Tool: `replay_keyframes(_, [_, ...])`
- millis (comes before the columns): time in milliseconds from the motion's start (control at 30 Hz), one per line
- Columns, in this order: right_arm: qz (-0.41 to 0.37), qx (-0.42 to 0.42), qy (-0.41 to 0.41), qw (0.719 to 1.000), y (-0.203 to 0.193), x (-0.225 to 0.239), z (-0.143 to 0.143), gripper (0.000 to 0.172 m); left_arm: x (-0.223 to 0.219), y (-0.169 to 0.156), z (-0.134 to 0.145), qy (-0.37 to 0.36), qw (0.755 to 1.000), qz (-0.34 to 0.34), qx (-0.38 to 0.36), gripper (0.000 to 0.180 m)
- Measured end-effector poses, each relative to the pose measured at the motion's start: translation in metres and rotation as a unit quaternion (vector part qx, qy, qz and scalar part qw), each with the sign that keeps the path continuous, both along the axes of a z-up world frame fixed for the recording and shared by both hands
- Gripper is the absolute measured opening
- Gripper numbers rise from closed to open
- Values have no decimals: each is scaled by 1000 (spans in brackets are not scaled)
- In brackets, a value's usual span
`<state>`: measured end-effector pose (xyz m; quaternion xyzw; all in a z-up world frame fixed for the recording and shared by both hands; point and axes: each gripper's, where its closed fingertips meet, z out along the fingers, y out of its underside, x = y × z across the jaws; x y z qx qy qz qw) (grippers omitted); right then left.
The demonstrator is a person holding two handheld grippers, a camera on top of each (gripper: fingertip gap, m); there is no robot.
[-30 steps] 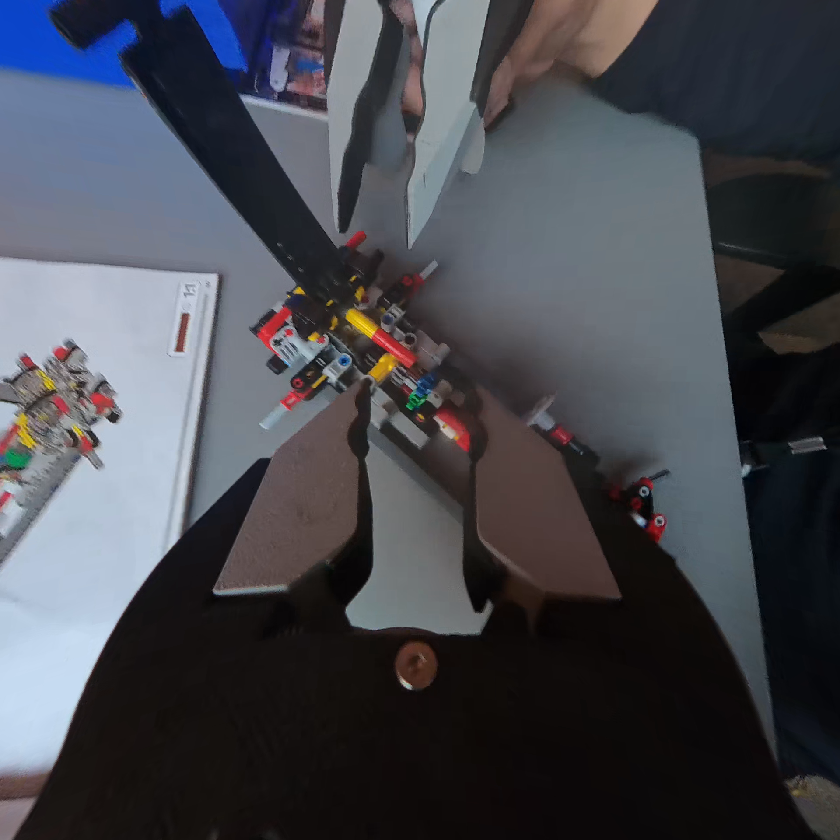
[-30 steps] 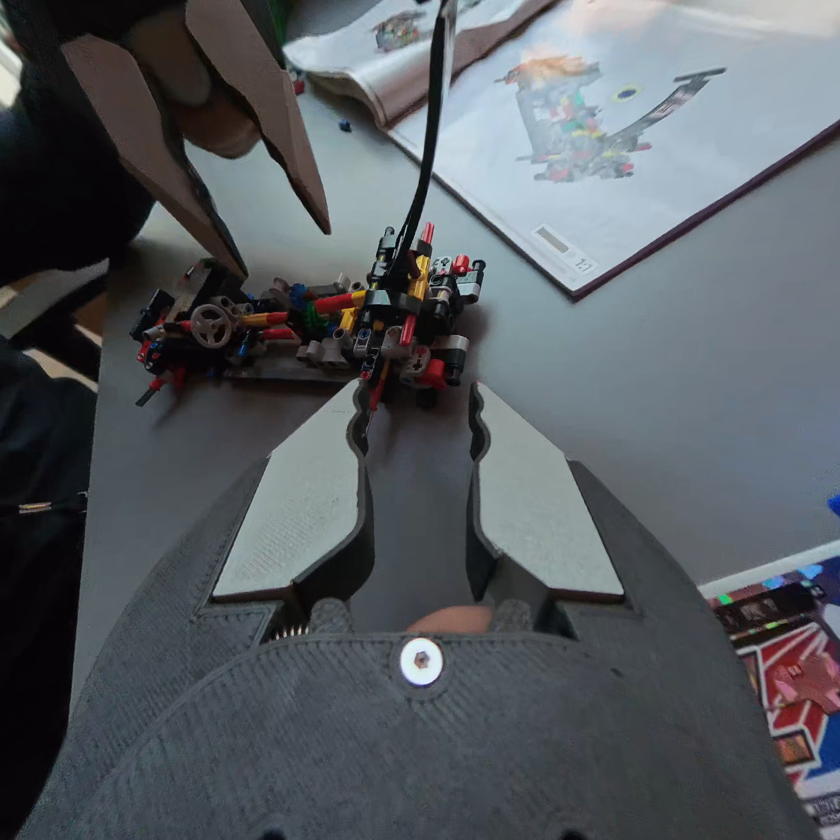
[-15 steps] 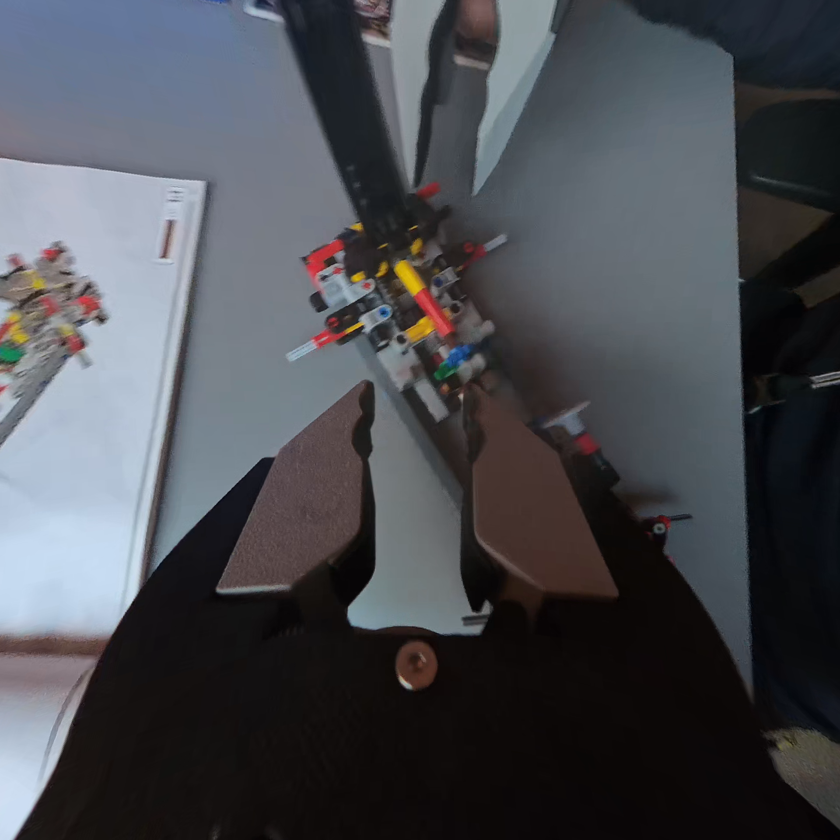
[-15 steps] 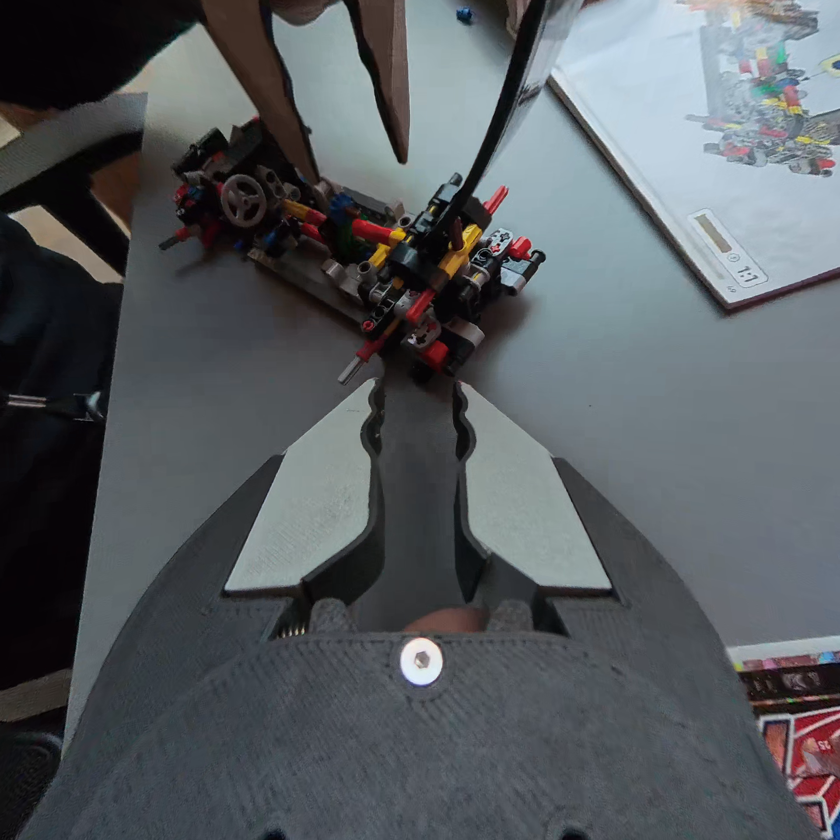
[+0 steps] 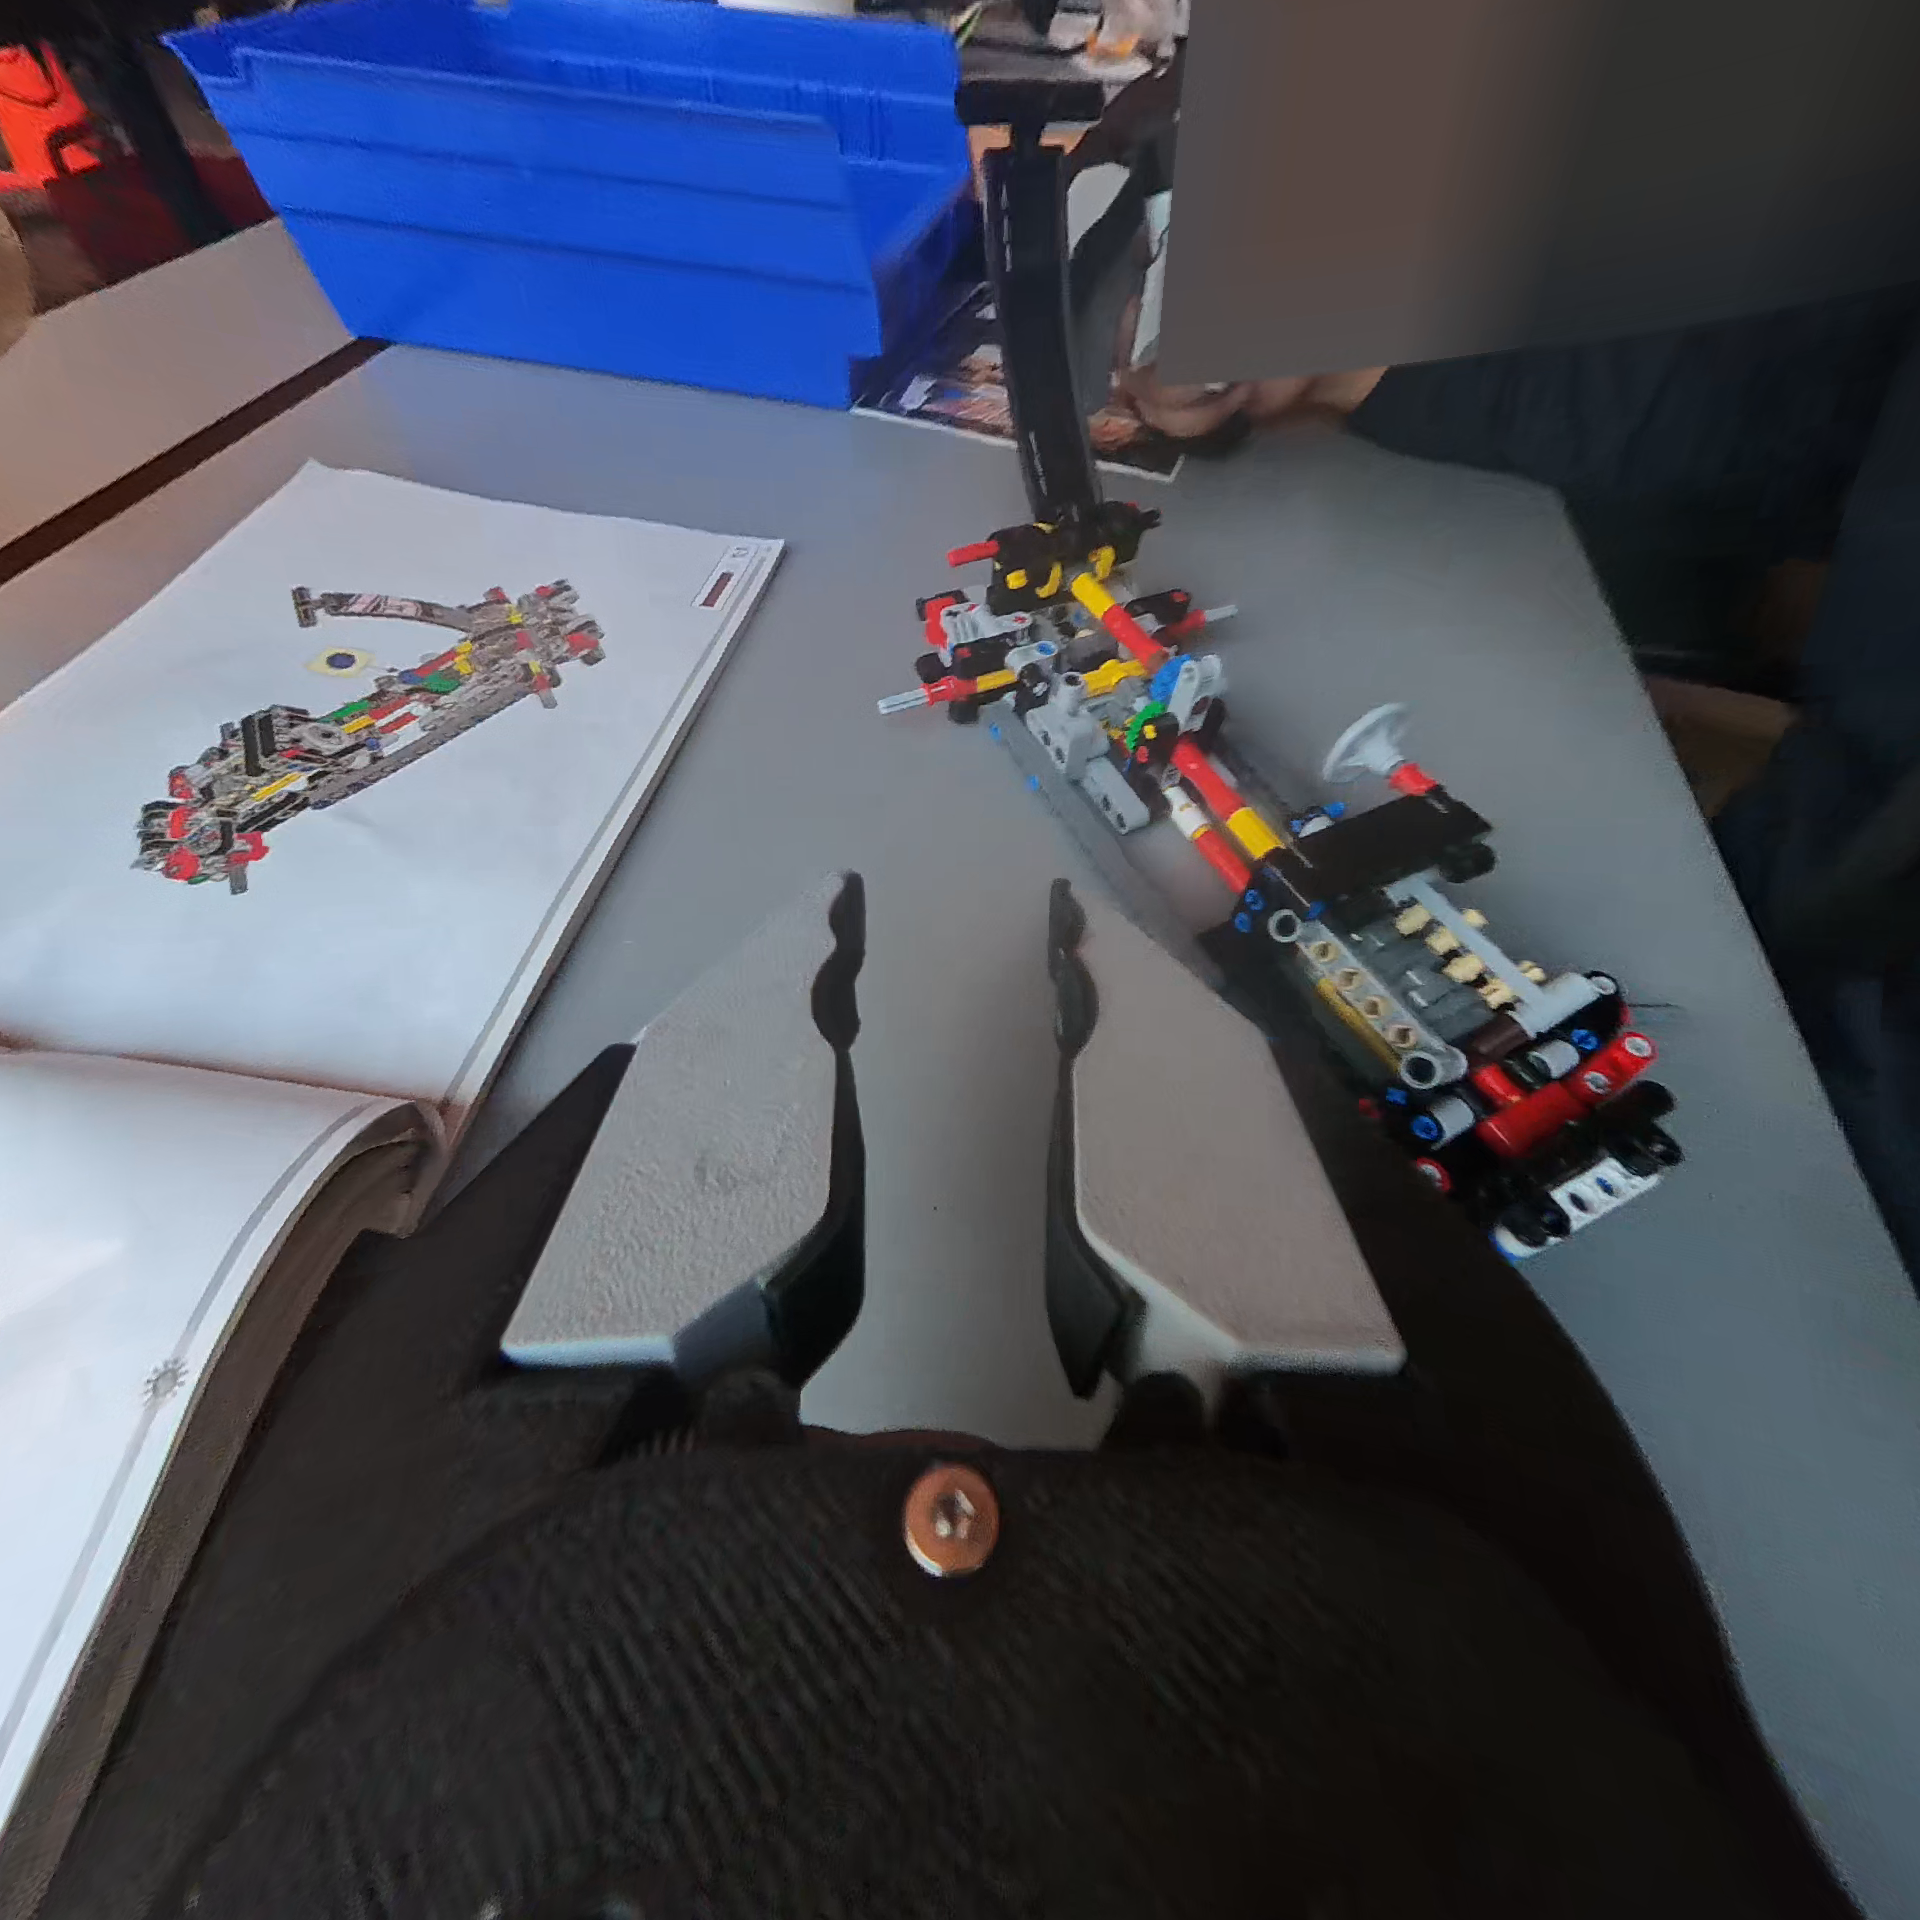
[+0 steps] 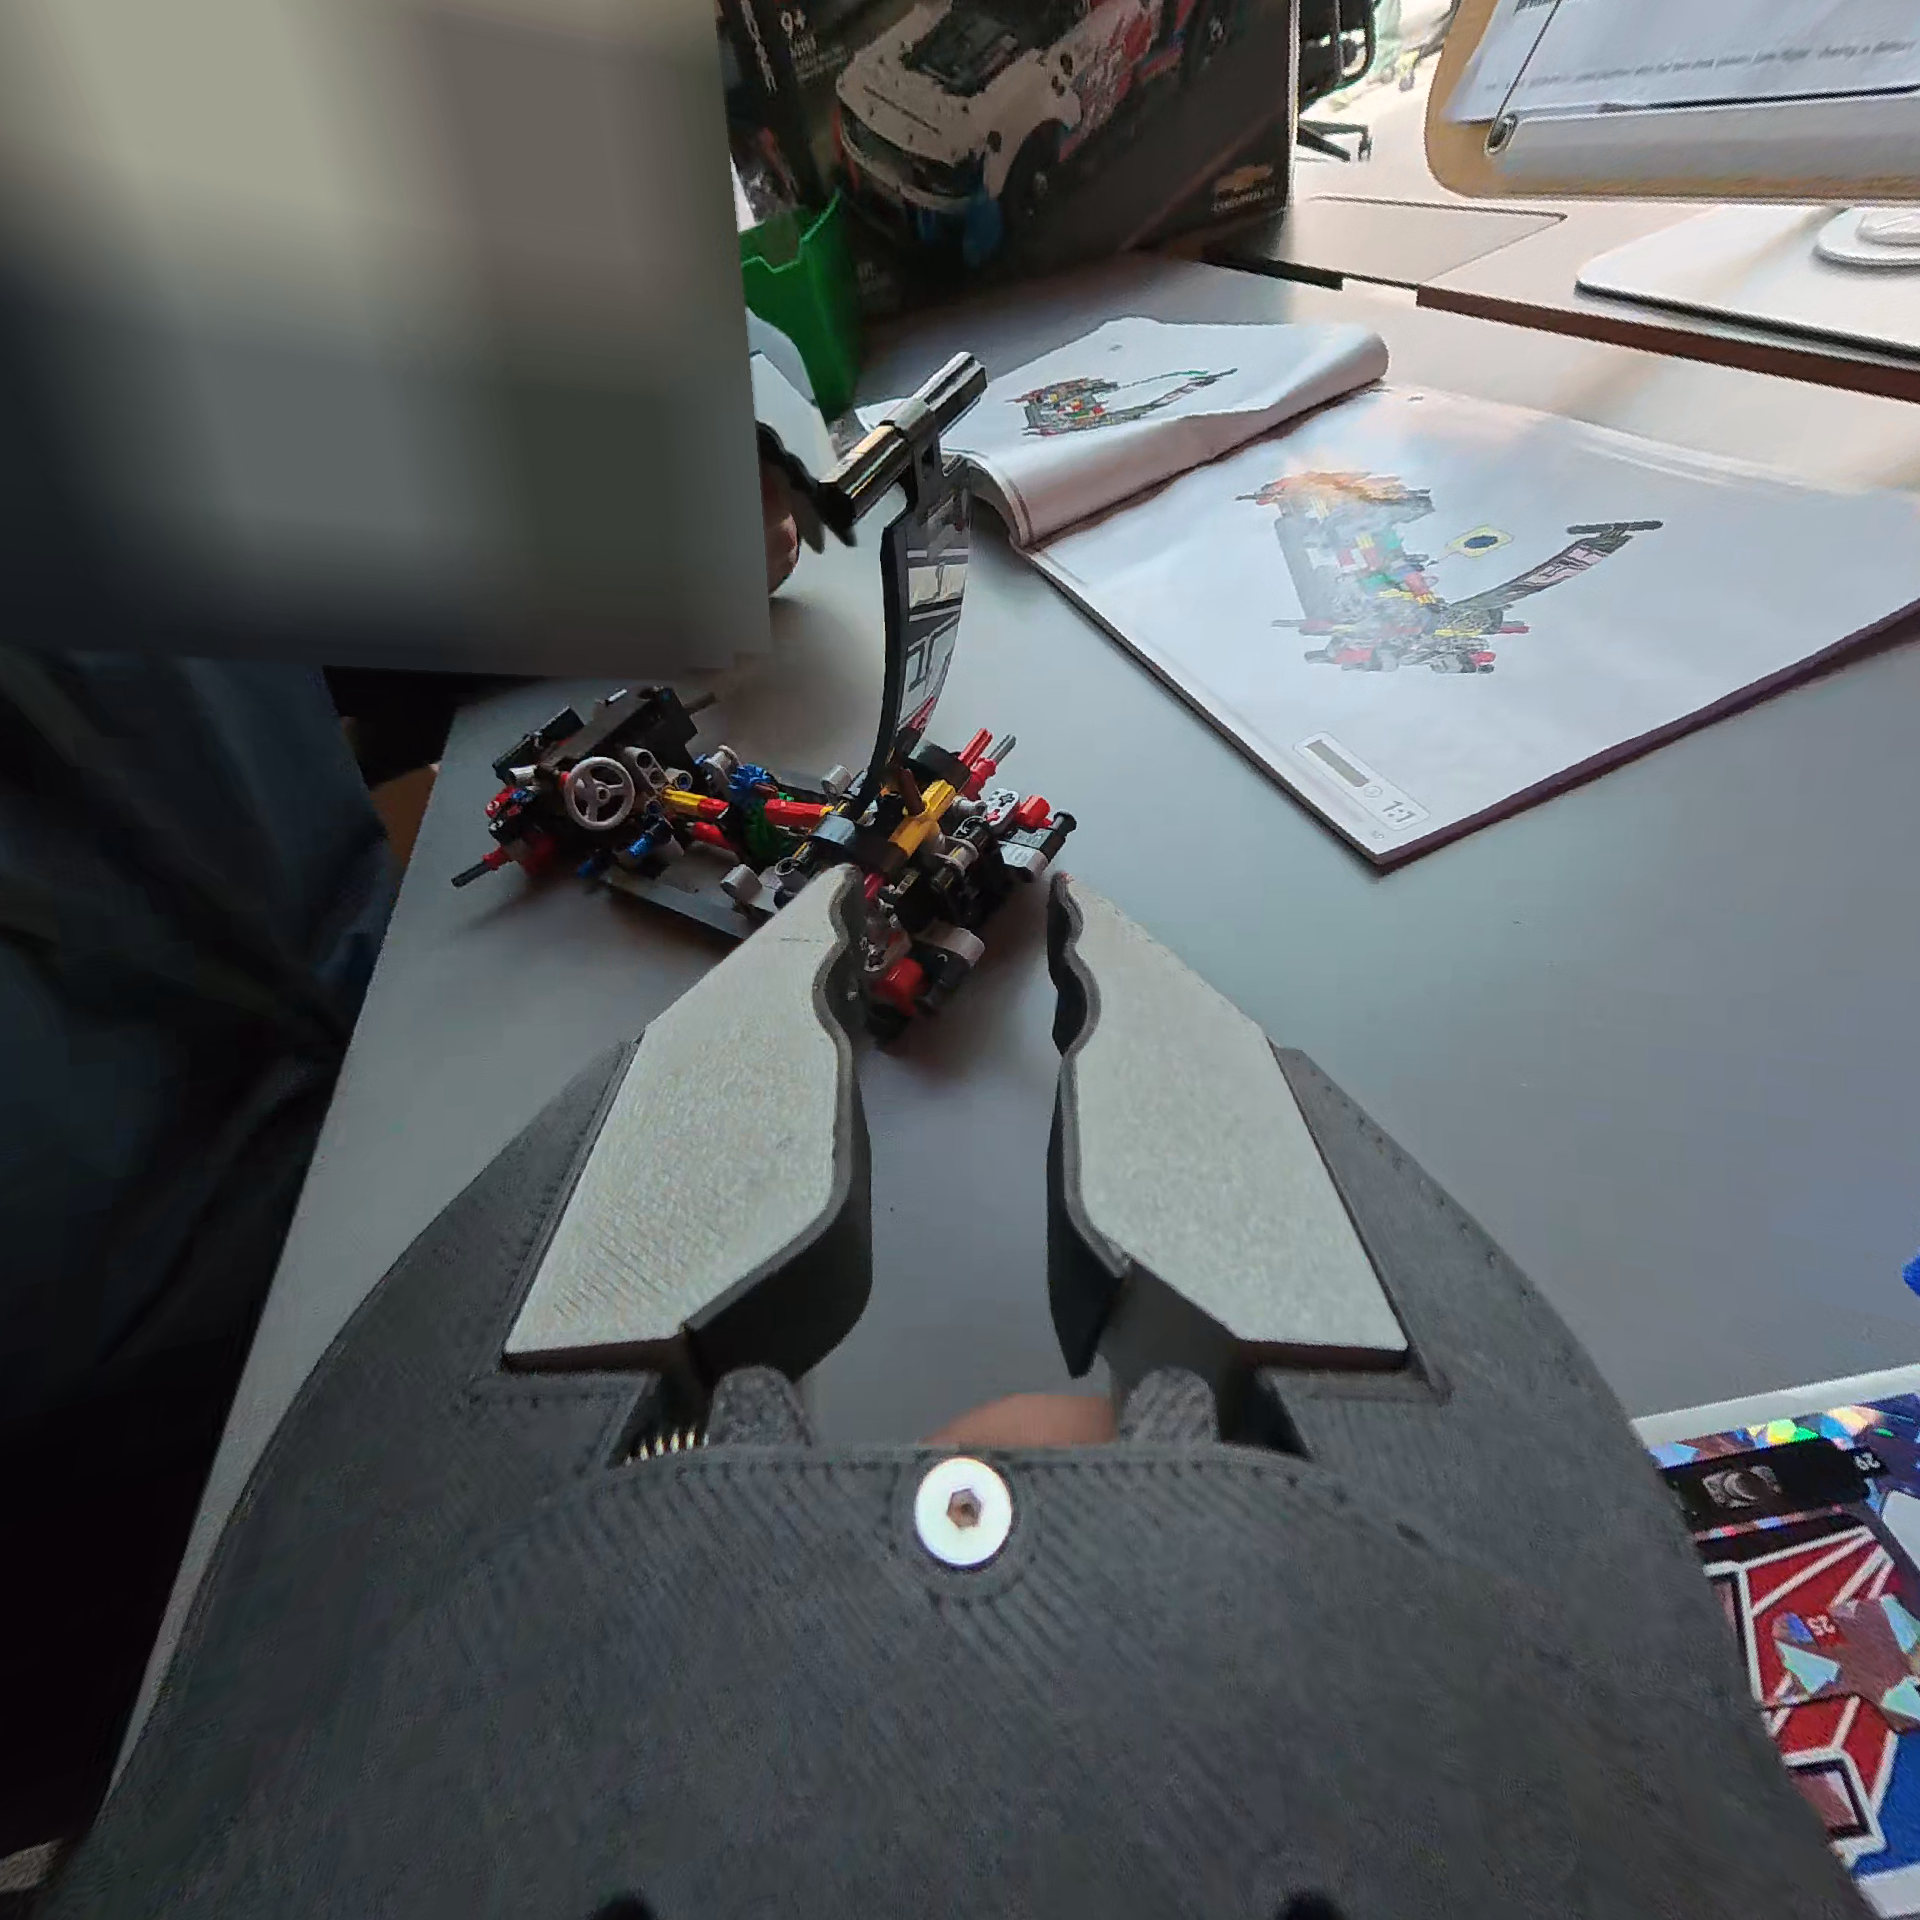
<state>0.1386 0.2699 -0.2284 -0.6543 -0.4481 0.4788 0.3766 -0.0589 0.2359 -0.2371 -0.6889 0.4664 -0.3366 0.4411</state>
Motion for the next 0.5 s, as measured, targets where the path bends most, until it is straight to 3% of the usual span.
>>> replay_keyframes(167, [-1,-8,17,1000,3,2,4,31,-4,1,8,-27,1000,11,11,28])
replay_keyframes(500, [11,-16,34,999,2,3,8,31,1,-5,2,-11,1000,-14,6,26])
